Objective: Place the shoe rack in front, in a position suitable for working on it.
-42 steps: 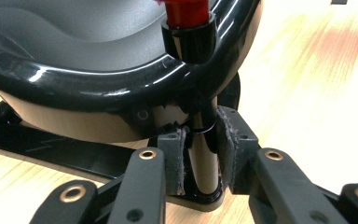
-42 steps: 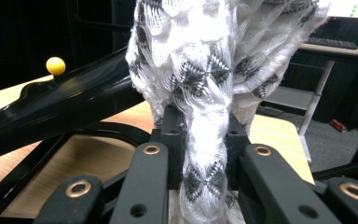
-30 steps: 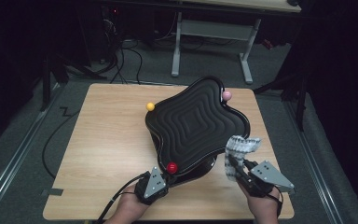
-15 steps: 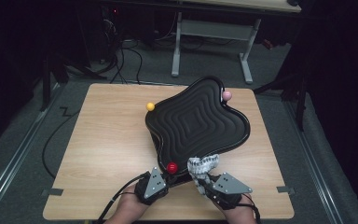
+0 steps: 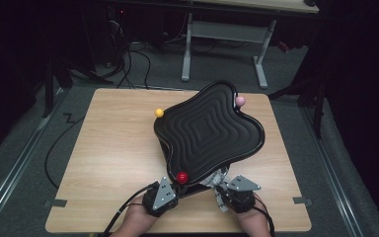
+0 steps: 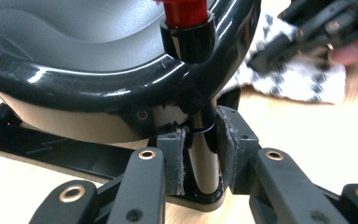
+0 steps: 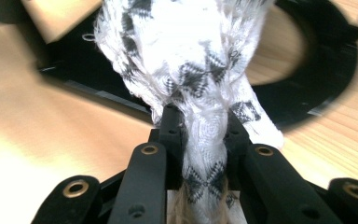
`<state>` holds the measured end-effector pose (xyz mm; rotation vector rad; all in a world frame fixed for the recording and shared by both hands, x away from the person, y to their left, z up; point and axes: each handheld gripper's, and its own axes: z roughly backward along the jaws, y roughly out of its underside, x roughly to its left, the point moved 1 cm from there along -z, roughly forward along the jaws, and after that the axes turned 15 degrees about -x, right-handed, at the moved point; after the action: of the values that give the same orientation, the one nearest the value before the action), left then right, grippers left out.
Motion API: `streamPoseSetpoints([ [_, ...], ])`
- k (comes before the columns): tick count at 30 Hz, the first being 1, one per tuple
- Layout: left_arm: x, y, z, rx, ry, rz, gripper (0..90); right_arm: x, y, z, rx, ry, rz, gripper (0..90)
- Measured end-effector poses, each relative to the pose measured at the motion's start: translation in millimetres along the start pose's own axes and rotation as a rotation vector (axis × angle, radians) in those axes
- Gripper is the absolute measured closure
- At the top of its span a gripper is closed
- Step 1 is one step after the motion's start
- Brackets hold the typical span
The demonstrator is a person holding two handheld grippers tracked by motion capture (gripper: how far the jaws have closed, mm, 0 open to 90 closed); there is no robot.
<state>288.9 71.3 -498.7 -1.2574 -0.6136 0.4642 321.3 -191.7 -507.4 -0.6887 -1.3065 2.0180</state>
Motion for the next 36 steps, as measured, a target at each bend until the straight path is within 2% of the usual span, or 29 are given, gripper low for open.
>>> streamPoseSetpoints([
  [1,0.0,0.0,0.0,0.0,0.0,0.0,72.3,-2.4,-0.7,1.1,-0.003,0.03,-0.014,75.6],
  [2,-0.1,0.0,-0.1,0.0,-0.001,0.001,72.3,-2.4,-0.7,1.1,-0.003,0.03,-0.014,74.9],
  [3,0.0,-0.3,-0.1,0.002,0.0,0.003,72.4,-3.1,-2.1,-0.2,-0.006,0.057,-0.033,74.3],
  [5,0.0,-0.3,-0.1,0.003,-0.001,0.003,72.4,-1.3,-3.3,-2.0,-0.005,0.062,-0.036,73.4],
  [6,-0.1,-0.4,-0.1,0.003,-0.001,0.004,72.4,4.6,-5.9,-7.5,-0.002,0.067,-0.038,66.7],
  [7,-0.1,-0.4,-0.1,0.004,-0.002,0.005,72.4,4.6,-5.9,-7.5,-0.002,0.067,-0.038,66.7],
  [9,-0.2,-0.5,-0.1,0.004,-0.003,0.006,72.3,14.3,-9.5,-14.6,-0.001,0.044,-0.049,60.4],
  [12,-0.5,-0.5,0.0,0.004,-0.006,0.007,72.3,29.2,-16.9,-13.2,-0.046,0.003,-0.029,56.6],
  [14,-0.6,-0.4,0.0,0.003,-0.007,0.008,72.4,29.3,-16.7,-11.4,-0.048,0.007,-0.026,55.6],
  [15,-0.4,-0.4,0.0,0.003,-0.005,0.008,72.4,25.4,-14.7,-9.3,-0.048,0.028,-0.023,54.1],
  [17,-0.2,-0.5,-0.1,0.004,-0.005,0.011,72.4,20.7,-13.0,-12.1,-0.037,0.033,-0.039,53.7],
  [18,-0.2,-0.6,-0.1,0.004,-0.005,0.013,72.4,21.4,-12.3,-15.0,-0.028,0.037,-0.019,54.1],
  [19,0.3,-0.5,0.2,0.0,-0.008,0.036,72.4,23.4,-11.0,-18.8,-0.011,0.036,0.002,55.4],
  [20,0.3,-0.5,0.2,0.0,-0.008,0.036,72.2,23.4,-11.0,-18.8,-0.011,0.036,0.002,55.4],
  [21,1.1,0.2,1.1,-0.01,-0.012,0.062,71.5,28.9,-7.9,-25.5,0.008,0.016,0.031,62.5],
  [22,1.1,0.2,1.1,-0.01,-0.012,0.062,69.1,28.9,-7.9,-25.5,0.008,0.016,0.031,62.5],
  [23,1.5,0.9,2.3,-0.02,-0.008,0.083,66.2,32.1,-9.6,-26.3,0.003,-0.012,0.026,70.9],
  [24,1.5,0.9,2.3,-0.02,-0.008,0.083,64.1,34.4,-10.9,-26.1,0.001,-0.036,0.008,73.9],
  [25,1.5,1.2,2.6,-0.025,-0.008,0.089,64.1,34.4,-10.9,-26.1,0.001,-0.036,0.008,73.9],
  [26,2.6,1.9,2.7,-0.035,-0.013,0.122,62.1,41.1,-10.9,-26.3,0.0,-0.068,0.0,76.2],
  [27,2.6,1.9,2.7,-0.035,-0.013,0.122,62.0,44.2,-11.0,-26.6,-0.002,-0.082,0.004,76.7],
  [28,4.5,2.7,3.4,-0.051,-0.017,0.168,62.3,48.8,-11.5,-26.8,0.001,-0.101,0.0,77.0],
  [29,4.5,2.7,3.4,-0.051,-0.017,0.168,64.7,53.6,-11.9,-27.3,0.005,-0.12,-0.012,77.3],
  [30,4.9,2.8,3.9,-0.055,-0.024,0.177,64.7,53.6,-11.9,-27.3,0.005,-0.12,-0.012,77.3],
  [31,5.0,2.8,4.6,-0.056,-0.036,0.172,74.0,62.9,-11.9,-29.5,0.007,-0.158,-0.02,77.9],
  [32,4.5,2.7,4.7,-0.057,-0.044,0.166,74.0,62.9,-11.9,-29.5,0.007,-0.158,-0.02,77.9],
  [33,4.4,2.5,4.8,-0.053,-0.054,0.158,74.6,71.7,-11.7,-32.0,0.014,-0.184,-0.013,78.3],
  [36,5.2,2.5,4.9,-0.051,-0.052,0.156,74.6,75.9,-11.8,-33.2,0.018,-0.178,0.008,78.7],
])
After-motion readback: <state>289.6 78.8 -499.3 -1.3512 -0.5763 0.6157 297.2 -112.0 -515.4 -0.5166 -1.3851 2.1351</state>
